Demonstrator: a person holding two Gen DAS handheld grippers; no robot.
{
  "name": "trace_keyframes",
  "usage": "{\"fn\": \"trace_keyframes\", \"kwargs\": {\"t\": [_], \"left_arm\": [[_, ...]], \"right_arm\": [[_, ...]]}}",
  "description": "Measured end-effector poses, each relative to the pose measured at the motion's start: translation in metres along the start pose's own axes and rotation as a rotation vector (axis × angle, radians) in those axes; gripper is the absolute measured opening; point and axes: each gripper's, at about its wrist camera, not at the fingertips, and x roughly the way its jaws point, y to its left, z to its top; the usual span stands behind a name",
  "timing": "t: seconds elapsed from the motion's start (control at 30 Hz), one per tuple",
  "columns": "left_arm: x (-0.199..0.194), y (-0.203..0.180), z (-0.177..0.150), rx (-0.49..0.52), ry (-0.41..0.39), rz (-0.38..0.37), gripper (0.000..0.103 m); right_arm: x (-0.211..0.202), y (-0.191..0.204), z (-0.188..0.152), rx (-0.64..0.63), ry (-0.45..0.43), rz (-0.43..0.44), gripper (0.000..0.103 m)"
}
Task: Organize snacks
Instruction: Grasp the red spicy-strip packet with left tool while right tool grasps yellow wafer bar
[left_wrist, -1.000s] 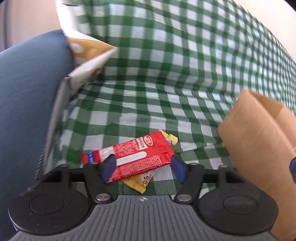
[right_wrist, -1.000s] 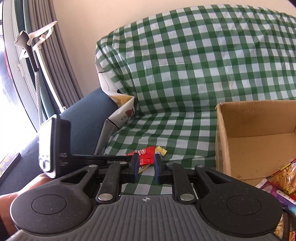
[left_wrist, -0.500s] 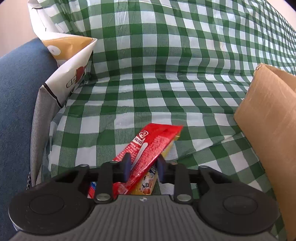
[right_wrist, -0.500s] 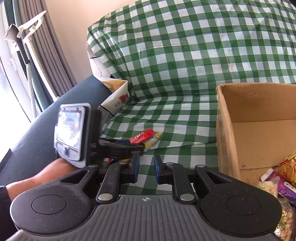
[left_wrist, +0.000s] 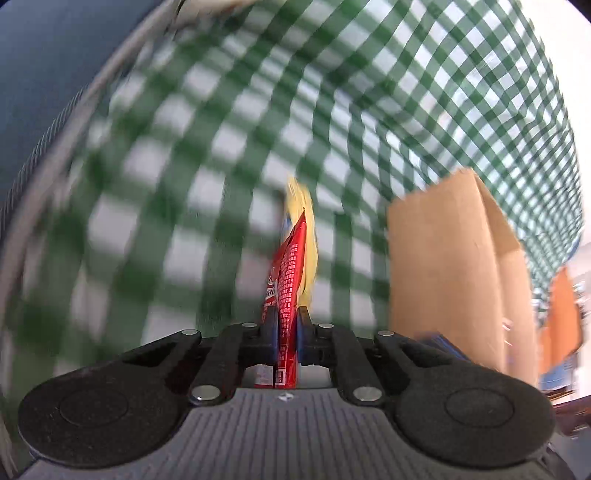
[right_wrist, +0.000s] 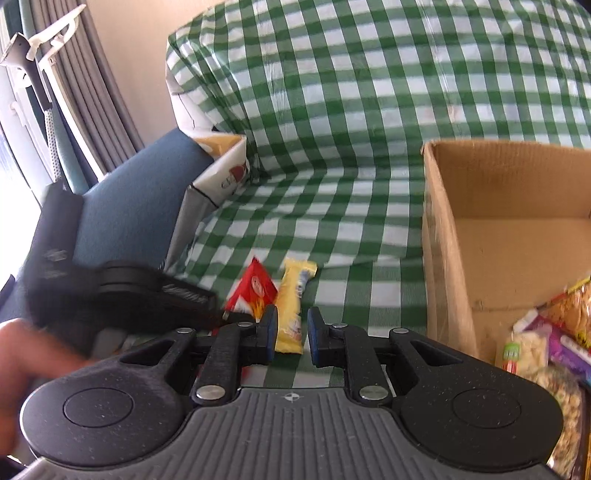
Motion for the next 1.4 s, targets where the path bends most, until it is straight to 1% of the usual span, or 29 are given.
{"fn": "trace_keyframes", "kwargs": {"t": [0.03, 0.07, 0.1, 0.13, 0.17, 0.2, 0.23, 0.27, 0.33, 0.37, 0.4, 0.47, 0.5, 0.53, 0.6, 0.67, 0.7, 0.73, 0.77, 0.8, 0.83, 0.97, 1.07, 1.13, 1.17, 1.27, 1.4], "left_arm": [[-0.004, 0.001, -0.006, -0.001, 0.003, 0.021, 0.010], [-0.008, 0.003, -0.011, 0.006, 0.002, 0.057, 0.011], [-0.012, 0.005, -0.015, 0.013, -0.001, 0.102, 0.014], [-0.018, 0.007, -0.016, 0.020, -0.017, 0.155, 0.017], [-0.025, 0.010, -0.018, 0.032, -0.044, 0.197, 0.017], [-0.031, 0.012, -0.019, 0.036, -0.069, 0.211, 0.017], [-0.036, 0.016, -0.021, 0.022, -0.082, 0.201, 0.023], [-0.039, 0.020, -0.023, 0.002, -0.085, 0.187, 0.026], [-0.036, 0.022, -0.027, 0.003, -0.056, 0.184, 0.039], [-0.032, 0.018, -0.029, 0.027, -0.034, 0.198, 0.043], [-0.026, 0.012, -0.026, 0.056, -0.017, 0.216, 0.048], [-0.021, 0.004, -0.026, 0.111, -0.010, 0.246, 0.060], [-0.017, 0.000, -0.026, 0.132, -0.003, 0.258, 0.071], [-0.013, -0.005, -0.026, 0.152, 0.005, 0.273, 0.078], [-0.003, -0.013, -0.031, 0.208, 0.012, 0.311, 0.079], [0.007, -0.019, -0.037, 0.270, 0.036, 0.361, 0.078], [0.014, -0.023, -0.038, 0.292, 0.047, 0.387, 0.072], [0.014, -0.025, -0.040, 0.317, 0.039, 0.415, 0.058], [0.015, -0.028, -0.039, 0.342, 0.023, 0.432, 0.052], [0.012, -0.027, -0.039, 0.349, 0.009, 0.442, 0.050], [0.009, -0.023, -0.037, 0.334, 0.000, 0.444, 0.049], [-0.002, -0.003, -0.032, 0.246, -0.022, 0.456, 0.048], [0.000, -0.004, -0.025, 0.207, -0.022, 0.442, 0.048], [0.001, -0.002, -0.023, 0.197, -0.021, 0.442, 0.049], [0.001, -0.002, -0.022, 0.194, -0.021, 0.442, 0.049], [0.004, -0.002, -0.020, 0.201, -0.017, 0.445, 0.049], [0.004, -0.003, -0.021, 0.205, -0.015, 0.446, 0.049]], "right_arm": [[-0.001, 0.001, -0.001, 0.005, 0.009, -0.003, 0.019], [-0.002, 0.002, -0.002, 0.008, 0.014, -0.006, 0.019], [-0.003, 0.002, -0.003, 0.007, 0.016, -0.009, 0.019], [-0.003, 0.002, -0.004, 0.004, 0.018, -0.015, 0.021], [-0.003, 0.003, -0.005, 0.000, 0.020, -0.020, 0.023], [-0.003, 0.003, -0.005, -0.002, 0.023, -0.024, 0.024], [-0.003, 0.004, -0.006, -0.006, 0.025, -0.024, 0.024], [-0.003, 0.004, -0.006, -0.011, 0.026, -0.023, 0.024], [-0.002, 0.006, -0.005, -0.025, 0.025, -0.022, 0.025], [-0.001, 0.007, -0.004, -0.030, 0.023, -0.022, 0.025], [0.000, 0.007, -0.004, -0.033, 0.021, -0.024, 0.025], [0.003, 0.006, -0.003, -0.035, 0.022, -0.030, 0.025], [0.005, 0.006, -0.002, -0.031, 0.024, -0.033, 0.025], [0.006, 0.006, -0.002, -0.030, 0.024, -0.035, 0.025], [0.009, 0.006, -0.001, -0.035, 0.027, -0.041, 0.025], [0.011, 0.006, -0.001, -0.041, 0.027, -0.045, 0.025], [0.013, 0.006, -0.001, -0.043, 0.026, -0.047, 0.025], [0.014, 0.007, -0.001, -0.045, 0.025, -0.050, 0.025], [0.016, 0.007, 0.000, -0.046, 0.026, -0.051, 0.025], [0.019, 0.008, 0.000, -0.044, 0.026, -0.052, 0.025], [0.023, 0.009, 0.000, -0.041, 0.027, -0.051, 0.025], [0.040, 0.019, 0.002, -0.055, 0.025, -0.028, 0.025], [0.058, 0.027, 0.005, -0.079, 0.023, -0.018, 0.028], [0.071, 0.031, 0.006, -0.095, 0.027, -0.026, 0.037], [0.077, 0.032, 0.007, -0.097, 0.034, -0.029, 0.039], [0.096, 0.030, 0.008, -0.094, 0.067, -0.035, 0.039], [0.113, 0.027, 0.008, -0.097, 0.100, -0.042, 0.039]]}}
